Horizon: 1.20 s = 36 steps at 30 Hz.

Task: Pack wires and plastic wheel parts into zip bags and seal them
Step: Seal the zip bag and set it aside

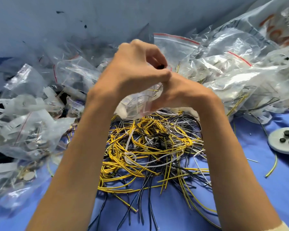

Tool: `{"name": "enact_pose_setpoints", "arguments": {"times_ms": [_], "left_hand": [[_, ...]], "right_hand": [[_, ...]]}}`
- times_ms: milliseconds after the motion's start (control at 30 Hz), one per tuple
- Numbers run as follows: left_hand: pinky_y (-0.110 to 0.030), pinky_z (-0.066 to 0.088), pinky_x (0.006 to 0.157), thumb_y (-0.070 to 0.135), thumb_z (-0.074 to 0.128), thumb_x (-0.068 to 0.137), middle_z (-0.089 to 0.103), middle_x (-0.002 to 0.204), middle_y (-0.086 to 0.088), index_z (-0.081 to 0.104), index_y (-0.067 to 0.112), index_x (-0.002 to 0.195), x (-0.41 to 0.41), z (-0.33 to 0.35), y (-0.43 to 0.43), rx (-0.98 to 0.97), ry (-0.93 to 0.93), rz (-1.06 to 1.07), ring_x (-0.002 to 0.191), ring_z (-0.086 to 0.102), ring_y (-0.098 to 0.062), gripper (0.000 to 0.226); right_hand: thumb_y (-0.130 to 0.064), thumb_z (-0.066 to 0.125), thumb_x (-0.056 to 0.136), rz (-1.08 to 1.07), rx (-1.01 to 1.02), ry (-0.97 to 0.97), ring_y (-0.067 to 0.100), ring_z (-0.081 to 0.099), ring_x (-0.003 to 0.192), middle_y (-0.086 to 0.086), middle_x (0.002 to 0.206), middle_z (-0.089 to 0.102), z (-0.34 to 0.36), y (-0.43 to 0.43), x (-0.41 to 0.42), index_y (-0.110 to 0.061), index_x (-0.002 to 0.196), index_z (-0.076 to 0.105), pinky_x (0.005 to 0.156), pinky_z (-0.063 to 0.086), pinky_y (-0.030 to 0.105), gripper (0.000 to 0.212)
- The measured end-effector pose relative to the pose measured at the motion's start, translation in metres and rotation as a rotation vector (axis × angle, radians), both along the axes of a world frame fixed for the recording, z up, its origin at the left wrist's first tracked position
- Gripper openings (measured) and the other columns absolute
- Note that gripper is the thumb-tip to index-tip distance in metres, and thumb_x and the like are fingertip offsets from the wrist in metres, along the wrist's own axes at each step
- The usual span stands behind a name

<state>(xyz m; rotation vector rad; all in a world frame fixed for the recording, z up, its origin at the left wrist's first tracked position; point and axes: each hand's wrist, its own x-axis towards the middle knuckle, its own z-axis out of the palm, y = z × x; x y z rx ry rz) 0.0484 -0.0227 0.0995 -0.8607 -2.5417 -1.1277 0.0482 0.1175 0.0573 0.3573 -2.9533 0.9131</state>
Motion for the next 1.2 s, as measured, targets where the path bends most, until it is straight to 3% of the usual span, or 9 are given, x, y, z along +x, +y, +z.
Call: {"name": "enact_pose_setpoints", "arguments": {"times_ms": [133, 233, 300, 500, 667, 833, 967, 1100, 1200], "left_hand": [[-0.008, 0.037, 0.056, 0.039, 0.068, 0.069, 0.071, 0.080, 0.010, 0.072, 0.029, 0.080, -0.002, -0.003, -0.004, -0.123, 0.075, 0.051, 0.057, 0.054, 0.007, 0.015], [-0.028, 0.050, 0.077, 0.041, 0.070, 0.069, 0.071, 0.089, 0.008, 0.072, 0.032, 0.082, -0.005, -0.006, -0.010, -0.255, 0.078, 0.170, 0.086, 0.064, -0.013, 0.017], [-0.036, 0.049, 0.088, 0.034, 0.073, 0.071, 0.070, 0.100, 0.003, 0.072, 0.033, 0.091, -0.008, -0.009, -0.012, -0.364, 0.044, 0.244, 0.098, 0.062, -0.023, 0.019], [-0.034, 0.042, 0.087, 0.026, 0.073, 0.076, 0.064, 0.117, -0.005, 0.067, 0.037, 0.109, -0.011, -0.016, -0.016, -0.430, 0.074, 0.314, 0.109, 0.057, -0.030, 0.035], [-0.030, 0.037, 0.077, 0.034, 0.079, 0.069, 0.063, 0.103, -0.005, 0.066, 0.036, 0.112, -0.011, -0.021, -0.020, -0.453, 0.012, 0.259, 0.104, 0.058, -0.029, 0.044], [-0.036, 0.037, 0.089, 0.024, 0.077, 0.073, 0.040, 0.102, 0.003, 0.062, 0.031, 0.116, -0.016, -0.023, -0.018, -0.493, 0.073, 0.234, 0.120, 0.039, -0.024, 0.046], [-0.036, 0.035, 0.096, 0.012, 0.064, 0.077, 0.025, 0.104, 0.000, 0.059, 0.027, 0.117, -0.016, -0.026, -0.013, -0.488, 0.089, 0.233, 0.123, 0.026, -0.025, 0.043], [-0.038, 0.038, 0.094, 0.007, 0.059, 0.077, 0.021, 0.105, -0.001, 0.057, 0.022, 0.118, -0.018, -0.029, -0.013, -0.473, 0.090, 0.218, 0.115, 0.030, -0.024, 0.043], [-0.037, 0.043, 0.087, 0.012, 0.058, 0.081, 0.030, 0.109, -0.002, 0.057, 0.022, 0.117, -0.021, -0.028, -0.015, -0.473, -0.019, 0.119, 0.096, 0.046, -0.021, 0.038]], "right_hand": [[-0.027, 0.085, 0.064, 0.022, -0.109, -0.027, 0.011, 0.054, 0.109, -0.005, 0.119, 0.060, 0.003, 0.009, 0.005, -0.025, 0.126, 0.055, 0.096, 0.044, 0.027, 0.069], [-0.021, 0.084, 0.067, 0.015, -0.156, -0.034, 0.012, 0.055, 0.110, -0.003, 0.122, 0.058, 0.003, 0.010, 0.006, -0.019, 0.142, 0.037, 0.088, 0.046, 0.024, 0.088], [-0.021, 0.083, 0.068, 0.013, -0.137, -0.051, 0.012, 0.056, 0.110, -0.003, 0.124, 0.058, 0.003, 0.007, 0.004, -0.015, 0.150, 0.021, 0.089, 0.048, 0.023, 0.103], [-0.021, 0.082, 0.069, 0.019, -0.078, -0.054, 0.012, 0.061, 0.104, -0.006, 0.120, 0.061, 0.005, -0.002, 0.003, -0.017, 0.152, 0.007, 0.094, 0.050, 0.037, 0.113], [-0.023, 0.082, 0.068, 0.003, -0.077, -0.053, 0.010, 0.060, 0.105, -0.012, 0.115, 0.063, 0.006, -0.002, 0.005, -0.022, 0.152, 0.007, 0.095, 0.050, 0.035, 0.112], [-0.022, 0.081, 0.072, -0.023, -0.052, -0.028, 0.004, 0.060, 0.098, -0.011, 0.121, 0.059, 0.008, 0.001, 0.007, -0.029, 0.151, 0.013, 0.084, 0.049, 0.018, 0.105], [-0.024, 0.080, 0.072, -0.022, -0.018, -0.019, 0.009, 0.058, 0.105, -0.004, 0.131, 0.055, 0.008, 0.001, 0.009, -0.029, 0.151, 0.018, 0.092, 0.049, 0.028, 0.100], [-0.036, 0.079, 0.072, -0.031, 0.055, -0.010, 0.009, 0.051, 0.116, -0.004, 0.135, 0.052, 0.007, 0.002, 0.009, -0.028, 0.150, 0.023, 0.097, 0.040, 0.024, 0.096], [-0.042, 0.074, 0.075, -0.007, 0.064, -0.039, 0.009, 0.057, 0.103, -0.005, 0.131, 0.055, 0.008, 0.003, 0.008, -0.030, 0.145, 0.036, 0.098, 0.044, 0.030, 0.081]]}}
